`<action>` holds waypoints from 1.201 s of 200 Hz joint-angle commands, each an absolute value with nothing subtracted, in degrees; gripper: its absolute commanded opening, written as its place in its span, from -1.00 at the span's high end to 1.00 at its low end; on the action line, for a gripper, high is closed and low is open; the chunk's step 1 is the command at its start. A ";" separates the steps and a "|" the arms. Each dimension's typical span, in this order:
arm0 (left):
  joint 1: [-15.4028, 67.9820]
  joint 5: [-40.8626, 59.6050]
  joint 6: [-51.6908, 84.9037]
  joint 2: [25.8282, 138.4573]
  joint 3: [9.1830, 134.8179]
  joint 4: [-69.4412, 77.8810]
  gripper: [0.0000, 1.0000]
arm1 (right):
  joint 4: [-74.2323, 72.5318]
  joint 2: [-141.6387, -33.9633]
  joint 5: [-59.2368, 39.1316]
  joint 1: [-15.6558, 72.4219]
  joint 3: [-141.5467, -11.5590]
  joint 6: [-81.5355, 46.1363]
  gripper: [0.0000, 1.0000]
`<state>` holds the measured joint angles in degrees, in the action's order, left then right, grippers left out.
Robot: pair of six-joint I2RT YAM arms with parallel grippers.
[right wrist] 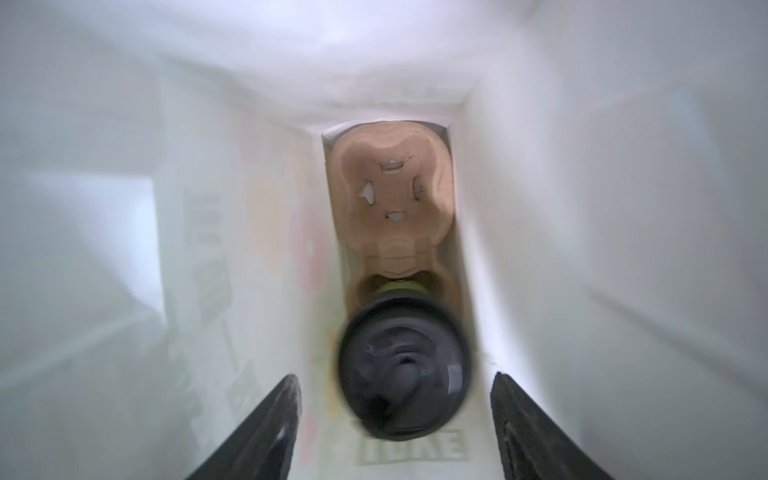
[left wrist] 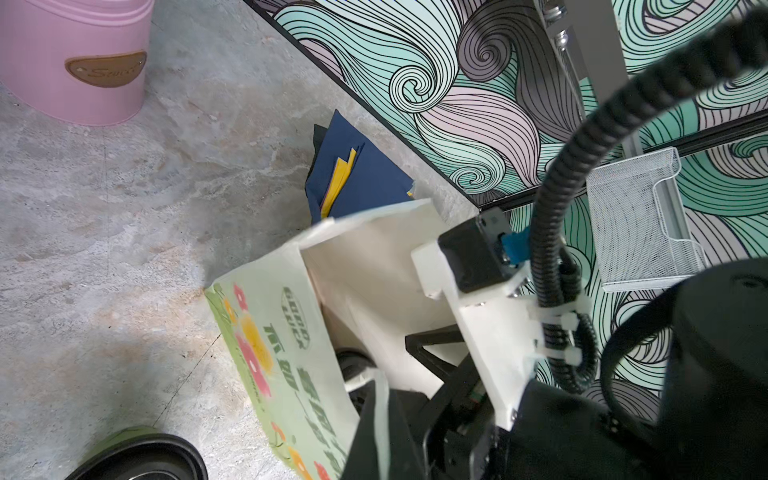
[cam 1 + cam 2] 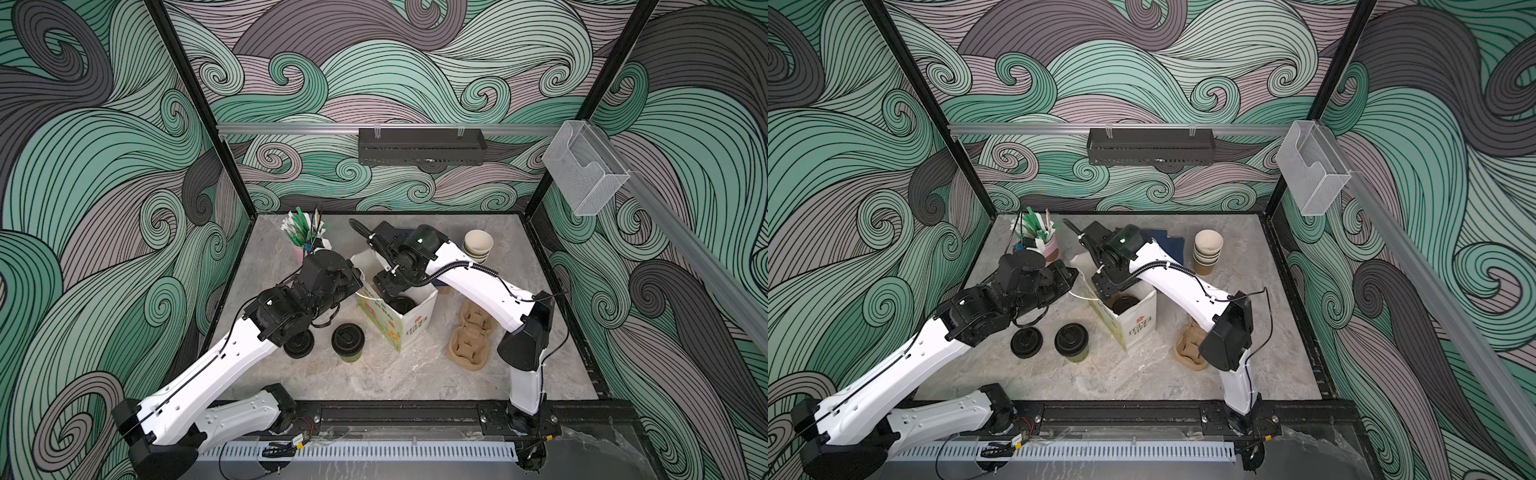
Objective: Pack the takeout coffee
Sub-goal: 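Open and lift the right gripper out while the left releases the rim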
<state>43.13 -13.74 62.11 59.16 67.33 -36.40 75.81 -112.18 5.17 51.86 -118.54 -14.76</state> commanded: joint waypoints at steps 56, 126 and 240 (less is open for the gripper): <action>42.80 -13.55 60.70 60.11 68.62 -38.22 0.98 | 77.22 -108.71 3.27 52.12 -128.40 -14.48 -0.47; 42.77 -17.58 53.90 59.40 78.58 -49.98 -0.13 | 74.09 -92.78 -3.32 52.29 -127.72 -12.66 -0.52; 35.83 -5.30 9.51 88.45 115.45 -73.55 -0.53 | 67.38 -58.86 26.52 51.59 -89.12 -28.20 -0.46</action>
